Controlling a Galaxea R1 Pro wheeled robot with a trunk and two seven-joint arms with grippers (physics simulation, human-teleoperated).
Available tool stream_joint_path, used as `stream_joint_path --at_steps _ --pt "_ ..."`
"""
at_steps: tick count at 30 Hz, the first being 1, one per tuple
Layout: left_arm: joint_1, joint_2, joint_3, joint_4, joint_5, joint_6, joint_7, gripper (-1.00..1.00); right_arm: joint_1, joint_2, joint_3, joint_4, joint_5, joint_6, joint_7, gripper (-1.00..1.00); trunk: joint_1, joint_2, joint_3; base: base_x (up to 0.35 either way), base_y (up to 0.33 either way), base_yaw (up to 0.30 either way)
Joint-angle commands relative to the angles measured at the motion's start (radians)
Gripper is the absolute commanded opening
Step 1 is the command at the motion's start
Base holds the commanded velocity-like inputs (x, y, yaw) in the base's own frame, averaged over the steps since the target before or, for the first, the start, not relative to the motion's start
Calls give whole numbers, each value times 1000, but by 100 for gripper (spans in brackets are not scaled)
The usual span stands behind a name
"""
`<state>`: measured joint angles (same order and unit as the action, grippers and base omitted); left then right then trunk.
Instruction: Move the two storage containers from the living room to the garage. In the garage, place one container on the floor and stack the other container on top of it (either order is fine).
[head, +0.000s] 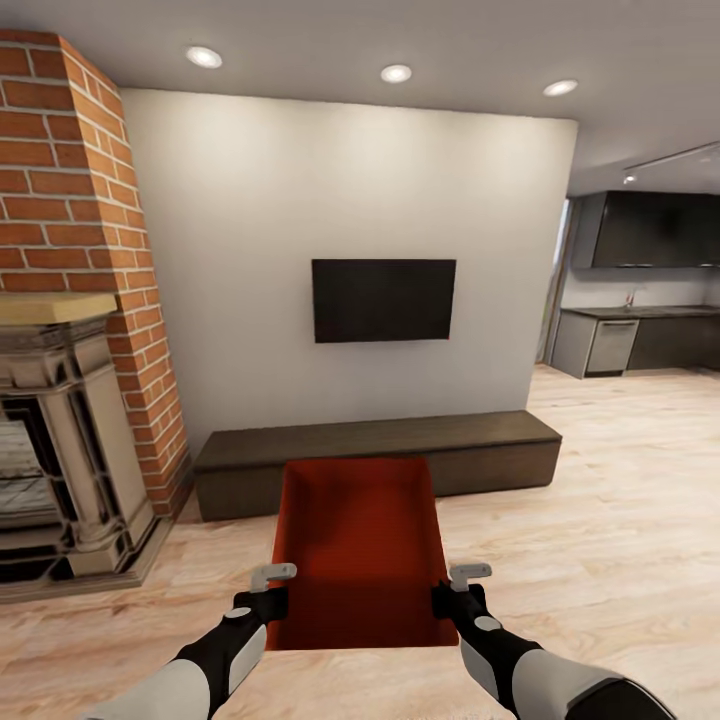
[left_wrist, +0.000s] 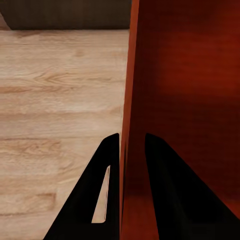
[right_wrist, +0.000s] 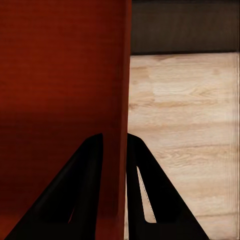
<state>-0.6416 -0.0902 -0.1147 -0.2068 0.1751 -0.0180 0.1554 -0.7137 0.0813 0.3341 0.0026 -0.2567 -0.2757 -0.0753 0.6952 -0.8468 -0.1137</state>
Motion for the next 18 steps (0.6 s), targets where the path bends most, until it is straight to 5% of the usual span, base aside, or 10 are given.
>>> stream_joint_path --at_steps 1,18 --pt "-1 2 9 -3 -11 -14 15 -100 -1 -2 -17 17 -32 -7 -7 -100 0 -1 -1 0 0 -277" --pt "-1 2 9 -3 -11 -14 15 -100 -1 -2 -17 17 -32 -7 -7 -100 0 -1 -1 0 0 -277"
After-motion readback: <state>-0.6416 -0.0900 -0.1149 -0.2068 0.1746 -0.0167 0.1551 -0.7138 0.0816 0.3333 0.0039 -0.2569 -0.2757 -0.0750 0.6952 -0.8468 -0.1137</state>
